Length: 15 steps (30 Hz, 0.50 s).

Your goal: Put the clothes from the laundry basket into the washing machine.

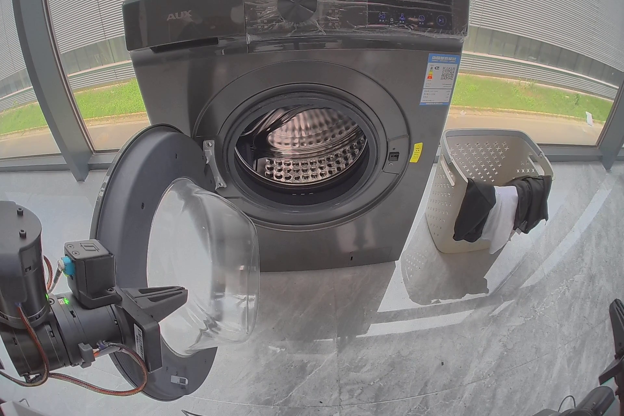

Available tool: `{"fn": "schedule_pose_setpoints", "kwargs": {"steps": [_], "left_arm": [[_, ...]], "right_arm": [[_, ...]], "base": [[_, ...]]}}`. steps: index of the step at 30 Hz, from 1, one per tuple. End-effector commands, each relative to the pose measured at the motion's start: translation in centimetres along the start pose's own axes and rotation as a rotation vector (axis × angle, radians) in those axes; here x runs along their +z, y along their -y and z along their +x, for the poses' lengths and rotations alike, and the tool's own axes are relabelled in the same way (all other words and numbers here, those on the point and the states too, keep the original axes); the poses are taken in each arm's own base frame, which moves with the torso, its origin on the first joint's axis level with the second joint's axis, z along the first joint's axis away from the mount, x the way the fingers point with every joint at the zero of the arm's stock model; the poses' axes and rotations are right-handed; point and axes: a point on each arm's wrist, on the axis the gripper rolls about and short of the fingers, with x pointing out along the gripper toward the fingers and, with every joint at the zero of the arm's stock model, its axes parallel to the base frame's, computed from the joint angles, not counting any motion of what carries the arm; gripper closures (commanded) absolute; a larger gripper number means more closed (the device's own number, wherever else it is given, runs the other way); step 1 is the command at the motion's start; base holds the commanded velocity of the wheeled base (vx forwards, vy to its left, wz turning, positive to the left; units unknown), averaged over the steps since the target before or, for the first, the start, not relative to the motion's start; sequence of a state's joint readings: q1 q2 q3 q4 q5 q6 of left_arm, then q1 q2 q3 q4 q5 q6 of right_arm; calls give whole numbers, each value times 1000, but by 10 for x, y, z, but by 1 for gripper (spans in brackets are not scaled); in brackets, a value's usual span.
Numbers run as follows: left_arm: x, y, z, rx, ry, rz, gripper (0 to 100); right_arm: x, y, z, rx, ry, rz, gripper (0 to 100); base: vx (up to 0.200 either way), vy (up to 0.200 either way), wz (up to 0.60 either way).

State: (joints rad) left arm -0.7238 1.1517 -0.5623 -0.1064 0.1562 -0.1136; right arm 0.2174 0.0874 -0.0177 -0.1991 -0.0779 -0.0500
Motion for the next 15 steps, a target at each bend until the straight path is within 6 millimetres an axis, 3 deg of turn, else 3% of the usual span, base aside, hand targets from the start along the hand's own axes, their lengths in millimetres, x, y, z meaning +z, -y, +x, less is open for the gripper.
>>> {"fn": "schedule_pose_setpoints", "kwargs": {"steps": [1,7,15], "left_arm": [[-2,-7,0,53,-2,-17,100],[-9,-19,0,160,-14,-44,100],[-35,-30,-10,251,-54,-67,100]], "right_arm": [[-5,0,1,1,-22,-2,100],[-5,0,1,3,-22,-2,100],[-5,0,1,1,-22,-2,100]], "base": [[0,0,0],[0,0,0],[0,0,0]]}}
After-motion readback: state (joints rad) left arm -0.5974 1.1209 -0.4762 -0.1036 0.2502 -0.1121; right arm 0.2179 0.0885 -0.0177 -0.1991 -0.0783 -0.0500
